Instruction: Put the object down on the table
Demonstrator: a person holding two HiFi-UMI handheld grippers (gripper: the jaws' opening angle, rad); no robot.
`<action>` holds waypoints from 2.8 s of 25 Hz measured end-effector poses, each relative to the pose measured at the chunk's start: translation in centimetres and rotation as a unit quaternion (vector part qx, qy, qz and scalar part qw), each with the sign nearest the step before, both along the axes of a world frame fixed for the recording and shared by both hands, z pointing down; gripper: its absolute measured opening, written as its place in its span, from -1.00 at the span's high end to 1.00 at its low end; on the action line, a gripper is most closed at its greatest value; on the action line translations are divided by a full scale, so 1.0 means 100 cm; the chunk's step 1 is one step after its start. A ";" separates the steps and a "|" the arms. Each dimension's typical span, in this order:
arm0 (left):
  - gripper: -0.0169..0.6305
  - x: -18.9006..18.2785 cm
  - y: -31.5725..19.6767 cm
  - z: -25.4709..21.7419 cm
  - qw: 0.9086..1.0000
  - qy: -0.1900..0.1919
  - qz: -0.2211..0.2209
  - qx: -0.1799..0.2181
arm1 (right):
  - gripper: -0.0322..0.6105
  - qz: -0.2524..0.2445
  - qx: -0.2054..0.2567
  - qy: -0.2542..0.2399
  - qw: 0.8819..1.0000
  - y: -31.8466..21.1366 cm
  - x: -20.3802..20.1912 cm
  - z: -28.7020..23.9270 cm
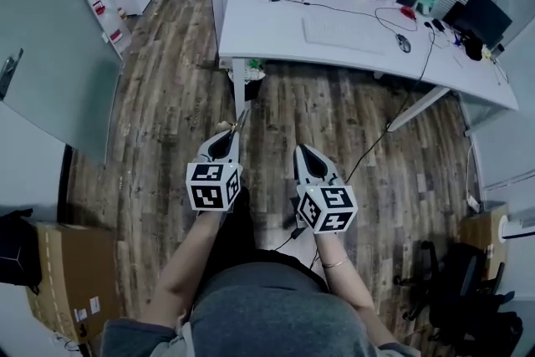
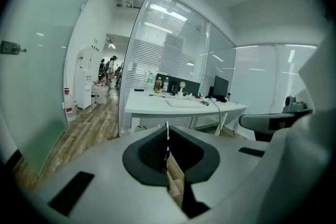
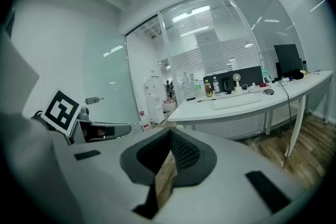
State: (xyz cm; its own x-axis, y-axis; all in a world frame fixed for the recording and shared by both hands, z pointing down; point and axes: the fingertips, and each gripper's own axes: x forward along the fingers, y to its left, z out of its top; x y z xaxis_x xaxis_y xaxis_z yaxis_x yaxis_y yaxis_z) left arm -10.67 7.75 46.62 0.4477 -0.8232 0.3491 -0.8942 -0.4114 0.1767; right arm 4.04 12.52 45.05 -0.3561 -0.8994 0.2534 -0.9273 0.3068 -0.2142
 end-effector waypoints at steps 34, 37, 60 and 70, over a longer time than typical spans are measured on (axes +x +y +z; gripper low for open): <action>0.87 -0.015 -0.267 -0.029 0.999 0.031 0.006 0.009 | 0.89 0.010 -0.003 -0.029 1.000 -0.267 -0.022 -0.012; 0.87 -0.010 -0.283 -0.030 0.999 0.031 -0.004 0.009 | 0.89 0.001 0.001 -0.032 0.999 -0.286 -0.016 -0.015; 0.87 0.027 -0.370 -0.016 0.997 0.052 -0.053 -0.023 | 0.89 -0.039 -0.010 -0.043 0.998 -0.365 0.026 -0.006; 0.87 0.041 -0.420 0.007 0.993 0.079 -0.069 -0.054 | 0.89 -0.039 -0.018 -0.044 0.998 -0.377 0.035 0.000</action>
State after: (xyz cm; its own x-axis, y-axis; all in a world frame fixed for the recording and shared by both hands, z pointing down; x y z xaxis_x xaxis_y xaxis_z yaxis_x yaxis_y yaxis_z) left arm -6.55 -34.27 47.34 0.3898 -0.8421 0.3727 -0.8980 -0.2580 0.3563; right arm 7.57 -25.19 45.01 -0.4465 -0.8594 0.2491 -0.8783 0.3678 -0.3053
